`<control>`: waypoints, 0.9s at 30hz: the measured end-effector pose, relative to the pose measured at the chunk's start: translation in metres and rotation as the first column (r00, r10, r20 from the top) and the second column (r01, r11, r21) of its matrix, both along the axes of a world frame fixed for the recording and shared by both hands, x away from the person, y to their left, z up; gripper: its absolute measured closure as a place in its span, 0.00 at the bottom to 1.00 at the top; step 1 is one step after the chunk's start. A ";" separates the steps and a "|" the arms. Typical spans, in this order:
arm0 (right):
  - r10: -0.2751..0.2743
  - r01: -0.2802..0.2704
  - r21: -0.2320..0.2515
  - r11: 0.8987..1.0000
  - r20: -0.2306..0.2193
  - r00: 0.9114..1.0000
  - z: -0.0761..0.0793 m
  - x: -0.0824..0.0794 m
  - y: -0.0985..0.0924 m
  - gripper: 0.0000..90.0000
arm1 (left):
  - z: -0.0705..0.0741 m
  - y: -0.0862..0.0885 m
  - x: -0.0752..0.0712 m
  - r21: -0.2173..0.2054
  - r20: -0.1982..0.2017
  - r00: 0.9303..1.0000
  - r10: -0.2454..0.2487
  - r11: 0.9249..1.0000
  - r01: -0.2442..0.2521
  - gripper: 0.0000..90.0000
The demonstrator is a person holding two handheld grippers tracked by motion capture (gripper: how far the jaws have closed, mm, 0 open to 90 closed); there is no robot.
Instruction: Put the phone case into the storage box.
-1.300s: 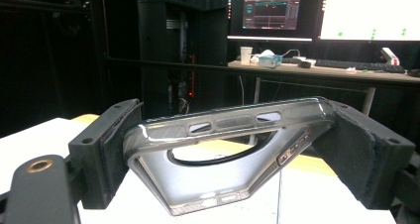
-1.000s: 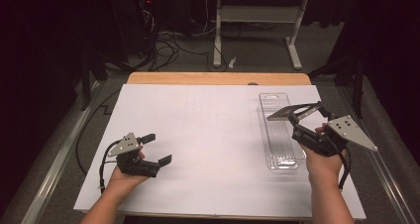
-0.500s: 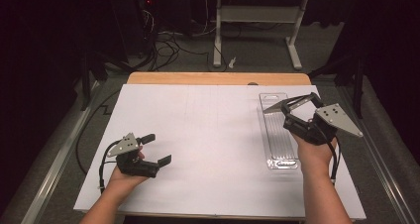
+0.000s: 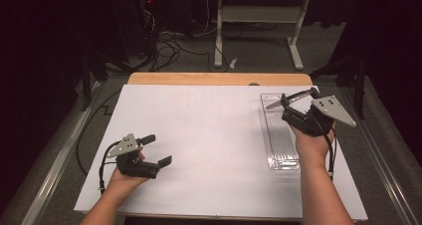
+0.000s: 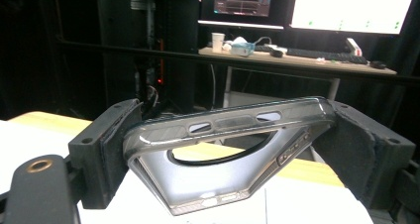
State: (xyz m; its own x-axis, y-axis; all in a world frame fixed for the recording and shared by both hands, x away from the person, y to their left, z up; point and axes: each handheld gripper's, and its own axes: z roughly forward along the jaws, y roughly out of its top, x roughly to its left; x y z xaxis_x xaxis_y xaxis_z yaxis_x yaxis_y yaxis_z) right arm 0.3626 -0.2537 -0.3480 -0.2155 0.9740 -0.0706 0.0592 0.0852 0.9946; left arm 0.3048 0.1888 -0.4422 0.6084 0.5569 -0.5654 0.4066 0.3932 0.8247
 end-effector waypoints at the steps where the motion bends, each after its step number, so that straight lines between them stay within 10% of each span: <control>1: -0.008 0.008 -0.003 1.000 -0.005 1.000 -0.001 0.002 0.000 0.16 | 0.000 0.000 0.000 0.000 0.001 1.000 0.000 1.000 0.000 0.01; 27: -0.120 0.121 0.001 0.993 -0.103 0.987 -0.025 0.045 0.013 0.16 | 0.001 0.003 0.000 -0.013 0.001 1.000 0.004 1.000 -0.004 0.01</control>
State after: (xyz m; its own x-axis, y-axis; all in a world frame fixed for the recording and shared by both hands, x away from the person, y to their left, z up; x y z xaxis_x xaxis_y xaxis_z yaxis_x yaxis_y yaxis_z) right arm 0.4080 -0.2411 -0.3726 -0.1024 0.9936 -0.0471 0.1706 0.0642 0.9832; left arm 0.3048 0.1913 -0.4410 0.6069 0.5514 -0.5724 0.4044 0.4057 0.8197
